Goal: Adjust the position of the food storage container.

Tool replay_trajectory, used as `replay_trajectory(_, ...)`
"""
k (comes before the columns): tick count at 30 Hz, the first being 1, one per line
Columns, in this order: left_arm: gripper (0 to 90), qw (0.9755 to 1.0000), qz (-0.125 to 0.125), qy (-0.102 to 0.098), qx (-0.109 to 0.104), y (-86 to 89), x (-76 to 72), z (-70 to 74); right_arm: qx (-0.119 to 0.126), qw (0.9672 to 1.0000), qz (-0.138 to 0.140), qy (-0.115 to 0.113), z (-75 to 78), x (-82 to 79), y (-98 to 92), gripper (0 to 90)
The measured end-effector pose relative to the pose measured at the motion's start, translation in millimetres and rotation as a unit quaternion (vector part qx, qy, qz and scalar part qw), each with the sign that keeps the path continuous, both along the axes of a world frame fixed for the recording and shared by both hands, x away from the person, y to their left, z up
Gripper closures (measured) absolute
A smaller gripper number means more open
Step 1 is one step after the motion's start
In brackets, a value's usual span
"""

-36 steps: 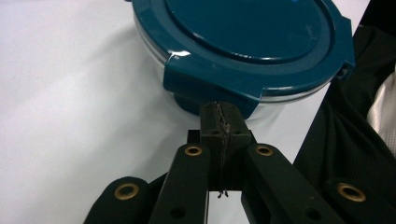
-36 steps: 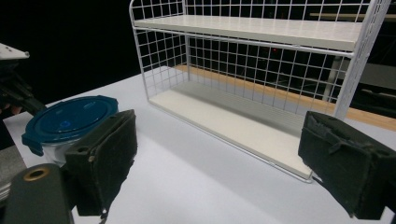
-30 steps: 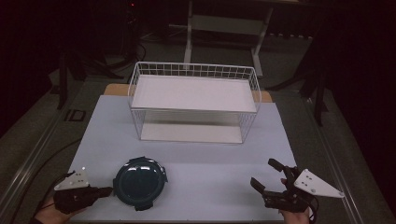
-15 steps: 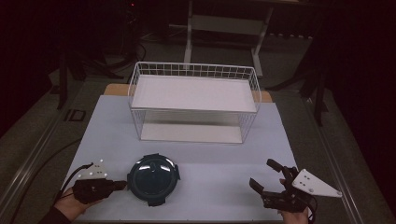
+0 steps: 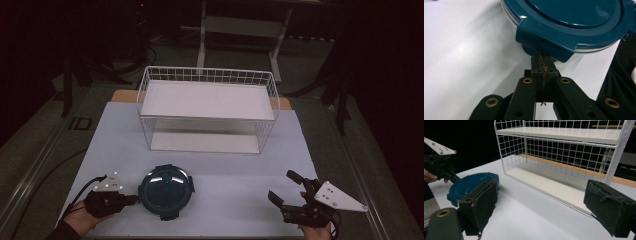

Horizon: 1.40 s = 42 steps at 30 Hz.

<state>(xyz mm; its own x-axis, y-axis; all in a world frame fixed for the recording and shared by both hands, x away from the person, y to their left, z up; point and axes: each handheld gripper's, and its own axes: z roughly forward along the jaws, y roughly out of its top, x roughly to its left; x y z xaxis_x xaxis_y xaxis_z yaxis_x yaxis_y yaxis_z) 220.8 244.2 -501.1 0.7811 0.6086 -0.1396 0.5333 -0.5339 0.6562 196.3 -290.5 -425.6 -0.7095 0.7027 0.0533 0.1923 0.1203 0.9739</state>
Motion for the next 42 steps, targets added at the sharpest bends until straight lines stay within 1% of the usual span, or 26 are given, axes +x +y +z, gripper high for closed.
replay_trajectory(4, 90.0, 0.9999, -0.010, -0.001, 0.007, -9.3, 7.0, 1.2, 0.000, 1.0000, 0.001, 0.001, 0.0, 0.0, 0.4, 11.4)
replay_trajectory(8, 90.0, 0.9998, -0.019, 0.001, 0.001, -22.4, 13.3, 0.5, 0.001, 1.0000, 0.001, 0.001, 0.2, 0.0, 0.1, 11.4)
replay_trajectory(10, 90.0, 0.9997, -0.023, 0.000, 0.002, -27.0, 16.1, 0.5, 0.002, 1.0000, 0.002, 0.000, 0.1, -0.1, 0.0, 11.4)
replay_trajectory(14, 90.0, 0.9998, -0.021, -0.002, -0.001, -34.0, 23.3, -0.1, 0.002, 1.0000, 0.002, 0.001, -0.4, 0.2, -0.3, 11.4)
replay_trajectory(18, 90.0, 0.9997, -0.022, 0.002, -0.006, -38.7, 28.7, -1.0, 0.000, 1.0000, 0.003, 0.002, -0.6, 0.0, 0.4, 11.4)
replay_trajectory(19, 90.0, 0.9997, -0.023, -0.001, -0.004, -39.7, 29.4, -1.0, 0.000, 1.0000, 0.003, 0.003, -0.7, 0.1, 0.5, 11.4)
replay_trajectory(21, 90.0, 0.9997, -0.025, -0.003, 0.005, -41.2, 28.7, 1.0, 0.001, 1.0000, 0.003, 0.004, -0.9, 0.3, 0.6, 11.4)
replay_trajectory(22, 90.0, 0.9997, -0.024, -0.004, 0.007, -41.2, 27.2, 2.2, -0.001, 1.0000, 0.002, 0.004, -0.8, 0.0, 0.6, 11.4)
replay_trajectory(24, 90.0, 0.9997, -0.024, -0.007, 0.002, -39.3, 23.1, 5.3, 0.001, 1.0000, 0.003, 0.003, -0.8, -0.2, -0.1, 11.4)
replay_trajectory(25, 90.0, 0.9996, -0.027, -0.006, 0.000, -38.5, 19.5, 7.3, 0.001, 1.0000, 0.002, 0.003, -0.8, -0.3, -0.4, 11.4)
replay_trajectory(27, 90.0, 0.9996, -0.028, -0.007, 0.003, -39.3, 14.5, 8.8, 0.002, 1.0000, 0.003, 0.004, -1.1, -0.1, -0.5, 11.4)
replay_trajectory(28, 90.0, 0.9994, -0.032, -0.007, 0.007, -40.1, 12.1, 9.2, 0.002, 1.0000, 0.003, 0.004, -1.2, 0.0, -0.2, 11.5)
replay_trajectory(30, 90.0, 0.9993, -0.032, -0.009, 0.017, -41.7, 10.1, 10.1, 0.000, 1.0000, 0.004, 0.004, -1.5, 0.3, 0.6, 11.4)
replay_trajectory(32, 90.0, 0.9996, -0.026, -0.009, 0.005, -42.1, 10.5, 11.9, -0.002, 1.0000, 0.006, 0.004, -1.5, 0.1, 1.6, 11.4)
replay_trajectory(34, 90.0, 0.9996, -0.017, -0.013, 0.020, -43.4, 12.8, 13.1, -0.001, 1.0000, 0.007, 0.005, -1.4, -0.1, 1.8, 11.4)
replay_trajectory(36, 90.0, 0.9998, -0.014, -0.011, 0.012, -43.9, 15.7, 13.9, -0.001, 1.0000, 0.007, 0.005, -1.1, -0.4, 1.8, 11.5)
replay_trajectory(37, 90.0, 0.9997, -0.010, -0.015, 0.017, -45.0, 16.6, 14.0, -0.001, 1.0000, 0.007, 0.005, -1.1, -0.5, 1.8, 11.5)
replay_trajectory(38, 90.0, 0.9997, -0.007, -0.014, 0.019, -45.3, 17.9, 13.7, -0.002, 1.0000, 0.007, 0.005, -1.2, -0.6, 1.8, 11.5)
replay_trajectory(40, 90.0, 0.9999, 0.000, -0.008, 0.015, -44.9, 19.8, 12.7, -0.001, 1.0000, 0.008, 0.005, -1.6, -0.5, 1.7, 11.5)
replay_trajectory(42, 90.0, 0.9998, 0.001, -0.009, 0.020, -46.0, 20.5, 12.9, -0.001, 1.0000, 0.008, 0.006, -2.2, 0.0, 1.9, 11.4)
